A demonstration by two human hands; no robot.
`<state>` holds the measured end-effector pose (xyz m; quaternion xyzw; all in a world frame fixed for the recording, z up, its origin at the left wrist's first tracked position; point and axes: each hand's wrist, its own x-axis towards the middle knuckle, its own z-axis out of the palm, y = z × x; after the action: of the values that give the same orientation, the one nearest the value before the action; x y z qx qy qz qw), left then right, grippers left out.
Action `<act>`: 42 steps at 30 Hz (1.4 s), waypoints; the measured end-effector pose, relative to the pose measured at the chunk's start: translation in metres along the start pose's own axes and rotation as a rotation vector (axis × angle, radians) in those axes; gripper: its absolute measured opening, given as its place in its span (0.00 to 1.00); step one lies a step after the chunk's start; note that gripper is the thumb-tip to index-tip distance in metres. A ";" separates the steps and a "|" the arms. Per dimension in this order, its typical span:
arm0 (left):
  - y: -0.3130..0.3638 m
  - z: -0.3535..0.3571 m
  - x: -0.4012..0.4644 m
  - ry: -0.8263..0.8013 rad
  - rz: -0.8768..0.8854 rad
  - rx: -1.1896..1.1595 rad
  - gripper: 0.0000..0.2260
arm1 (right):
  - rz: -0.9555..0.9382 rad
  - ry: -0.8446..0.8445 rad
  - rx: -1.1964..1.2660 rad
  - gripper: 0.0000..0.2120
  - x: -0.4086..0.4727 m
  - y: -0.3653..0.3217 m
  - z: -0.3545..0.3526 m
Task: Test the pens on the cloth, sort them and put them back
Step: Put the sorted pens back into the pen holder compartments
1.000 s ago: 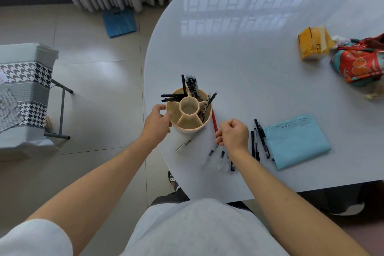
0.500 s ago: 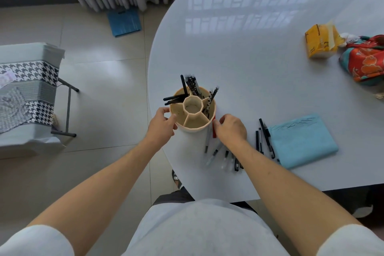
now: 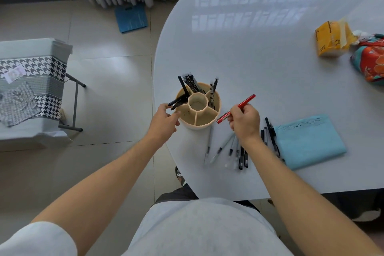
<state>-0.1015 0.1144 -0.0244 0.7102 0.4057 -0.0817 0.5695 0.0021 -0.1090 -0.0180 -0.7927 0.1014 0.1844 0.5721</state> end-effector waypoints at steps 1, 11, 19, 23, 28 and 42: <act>0.000 -0.001 0.002 0.002 0.002 -0.002 0.18 | -0.040 -0.025 0.069 0.09 -0.006 -0.004 -0.001; -0.004 0.006 0.004 -0.032 0.028 -0.025 0.13 | -0.176 -0.219 -0.273 0.07 -0.004 -0.006 -0.003; -0.010 0.006 0.007 -0.036 0.049 -0.023 0.10 | 0.122 0.059 -0.509 0.07 -0.027 0.064 -0.083; -0.011 0.008 0.007 -0.041 0.059 -0.018 0.10 | 0.049 -0.013 -0.610 0.11 -0.051 0.081 -0.075; -0.009 0.008 0.007 -0.037 0.057 0.004 0.11 | 0.010 -0.063 -0.783 0.11 -0.051 0.077 -0.040; -0.009 0.007 0.001 -0.052 0.055 -0.014 0.13 | -0.002 -0.050 -1.134 0.55 -0.045 0.068 0.034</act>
<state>-0.1041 0.1089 -0.0339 0.7148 0.3715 -0.0817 0.5869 -0.0697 -0.1012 -0.0681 -0.9715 -0.0276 0.2281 0.0591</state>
